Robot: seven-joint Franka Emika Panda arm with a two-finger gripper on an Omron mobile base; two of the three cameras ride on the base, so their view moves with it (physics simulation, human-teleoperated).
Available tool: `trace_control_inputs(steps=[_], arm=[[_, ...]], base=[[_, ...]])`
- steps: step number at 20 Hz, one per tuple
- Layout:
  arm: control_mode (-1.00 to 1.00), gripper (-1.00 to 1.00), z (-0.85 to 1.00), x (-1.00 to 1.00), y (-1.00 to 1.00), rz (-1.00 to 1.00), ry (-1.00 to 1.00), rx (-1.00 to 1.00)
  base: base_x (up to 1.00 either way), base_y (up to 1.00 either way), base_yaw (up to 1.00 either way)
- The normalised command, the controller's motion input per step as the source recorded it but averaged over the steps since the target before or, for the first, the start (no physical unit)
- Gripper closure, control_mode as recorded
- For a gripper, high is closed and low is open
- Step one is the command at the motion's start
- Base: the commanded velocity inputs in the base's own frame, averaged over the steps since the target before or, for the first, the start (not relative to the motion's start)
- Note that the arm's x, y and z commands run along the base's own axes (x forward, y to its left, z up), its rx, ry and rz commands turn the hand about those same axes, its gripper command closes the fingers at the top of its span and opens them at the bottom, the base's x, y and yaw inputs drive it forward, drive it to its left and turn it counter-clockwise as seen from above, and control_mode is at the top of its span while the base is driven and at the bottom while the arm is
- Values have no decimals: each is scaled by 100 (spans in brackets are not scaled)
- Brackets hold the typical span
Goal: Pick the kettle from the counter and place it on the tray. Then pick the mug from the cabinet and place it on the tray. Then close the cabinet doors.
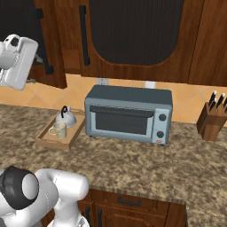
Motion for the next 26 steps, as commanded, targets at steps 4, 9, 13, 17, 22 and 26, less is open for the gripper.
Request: trace_control_inputs(steps=[4,9,13,17,22,26], arm=[[-100,-100,-19,66,-24,12,0,0],[-100,-100,-17,71,-18,13,0,0],[-100,-100,-19,59,-10,13,0,0],[-100,-100,-21,57,-3,11,0,0],[-100,-100,-17,57,-4,11,0,0],[-100,-100,-19,31,-1,14,0,0]], base=[[0,0,0],[0,0,0],[0,0,0],[0,0,0],[0,0,0],[0,0,0]])
